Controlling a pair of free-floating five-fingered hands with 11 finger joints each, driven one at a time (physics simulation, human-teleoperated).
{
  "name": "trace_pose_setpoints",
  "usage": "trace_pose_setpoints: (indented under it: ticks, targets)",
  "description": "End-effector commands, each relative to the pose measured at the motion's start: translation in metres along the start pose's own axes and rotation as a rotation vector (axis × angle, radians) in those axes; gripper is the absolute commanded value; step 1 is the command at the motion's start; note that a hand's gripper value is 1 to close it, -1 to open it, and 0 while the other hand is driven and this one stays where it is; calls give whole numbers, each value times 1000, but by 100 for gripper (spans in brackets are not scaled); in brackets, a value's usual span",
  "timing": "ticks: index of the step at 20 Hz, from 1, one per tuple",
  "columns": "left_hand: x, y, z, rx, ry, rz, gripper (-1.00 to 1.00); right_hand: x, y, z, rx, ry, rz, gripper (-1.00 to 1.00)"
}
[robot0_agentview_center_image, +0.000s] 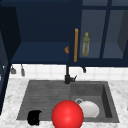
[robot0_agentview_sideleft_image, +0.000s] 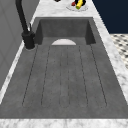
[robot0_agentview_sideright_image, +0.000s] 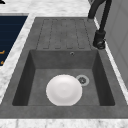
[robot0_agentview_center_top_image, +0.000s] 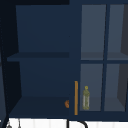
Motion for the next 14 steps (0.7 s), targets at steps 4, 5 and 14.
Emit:
trace_pose_setpoints:
  ticks: [4,5,14]
  targets:
    - [0,0,0,0,0,0,0,-15,7,-39,0,-92,-14,100]
    - [0,0,0,0,0,0,0,-20,5,-42,16,-120,-25,100]
    - [0,0,0,0,0,0,0,3,-40,-5,57,-64,103,-100]
